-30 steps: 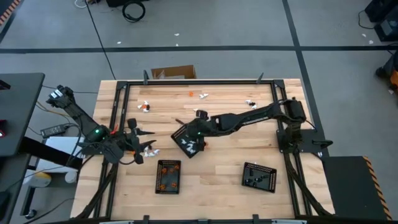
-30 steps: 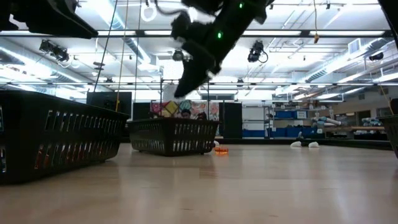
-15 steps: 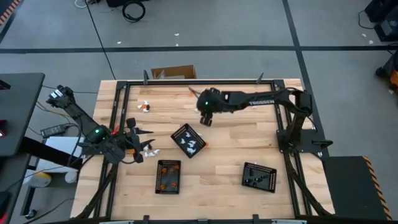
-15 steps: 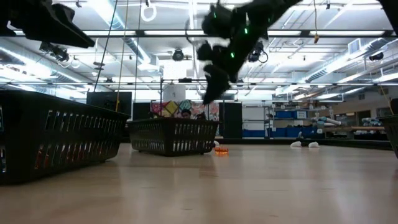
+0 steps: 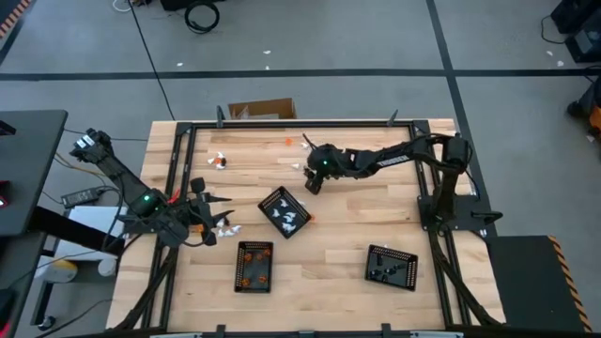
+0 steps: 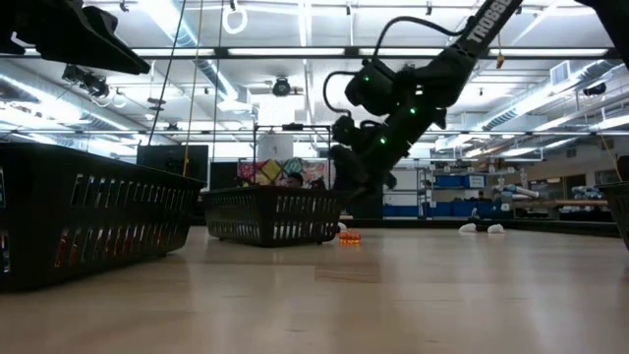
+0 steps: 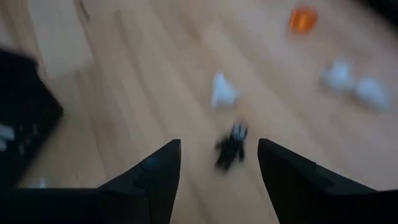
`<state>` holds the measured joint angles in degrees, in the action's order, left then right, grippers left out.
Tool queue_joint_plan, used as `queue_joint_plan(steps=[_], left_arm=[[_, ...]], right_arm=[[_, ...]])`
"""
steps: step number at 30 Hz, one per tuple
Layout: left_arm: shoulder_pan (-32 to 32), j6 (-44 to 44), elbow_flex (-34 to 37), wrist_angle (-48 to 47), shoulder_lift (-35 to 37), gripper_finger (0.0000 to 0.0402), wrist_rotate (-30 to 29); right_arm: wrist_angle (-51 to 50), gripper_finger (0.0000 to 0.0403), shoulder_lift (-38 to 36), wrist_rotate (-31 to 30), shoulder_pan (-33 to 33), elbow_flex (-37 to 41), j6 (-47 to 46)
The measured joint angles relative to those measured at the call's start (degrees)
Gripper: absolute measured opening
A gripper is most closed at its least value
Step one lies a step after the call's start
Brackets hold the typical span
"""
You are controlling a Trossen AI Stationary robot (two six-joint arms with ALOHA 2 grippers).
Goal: Sort Halloween decoration
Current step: Put the orange pumpkin toy into the left black basket
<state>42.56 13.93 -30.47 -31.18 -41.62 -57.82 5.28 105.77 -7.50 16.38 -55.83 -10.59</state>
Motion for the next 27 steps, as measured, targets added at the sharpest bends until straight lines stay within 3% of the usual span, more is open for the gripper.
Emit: queue_joint_plan(steps=[3, 12, 17, 21, 27], left_arm=[[0.0, 0.3, 0.0, 0.1, 0.0, 0.0155, 0.0], [0.0, 0.1, 0.0, -0.1, 0.0, 0.0155, 0.0], [0.0, 0.3, 0.0, 0.1, 0.0, 0.0155, 0.0], [0.0, 1.3, 0.0, 0.1, 0.0, 0.0155, 0.0], [0.0, 1.3, 0.0, 0.5, 0.0, 0.0155, 0.0]], right_arm=[[-5.8, 0.0218, -0.9, 0.7, -2.8, 0.1, -0.6], [-11.6, 0.0218, -4.6, -9.1, -13.8, 2.8, -6.9], [-1.8, 0.0216, -4.7, -8.7, -16.4, 10.3, -12.3], [10.3, 0.021, -4.7, -7.9, -20.2, 14.8, -11.5], [18.1, 0.0209, -4.7, -9.9, -23.4, 17.5, -7.9]])
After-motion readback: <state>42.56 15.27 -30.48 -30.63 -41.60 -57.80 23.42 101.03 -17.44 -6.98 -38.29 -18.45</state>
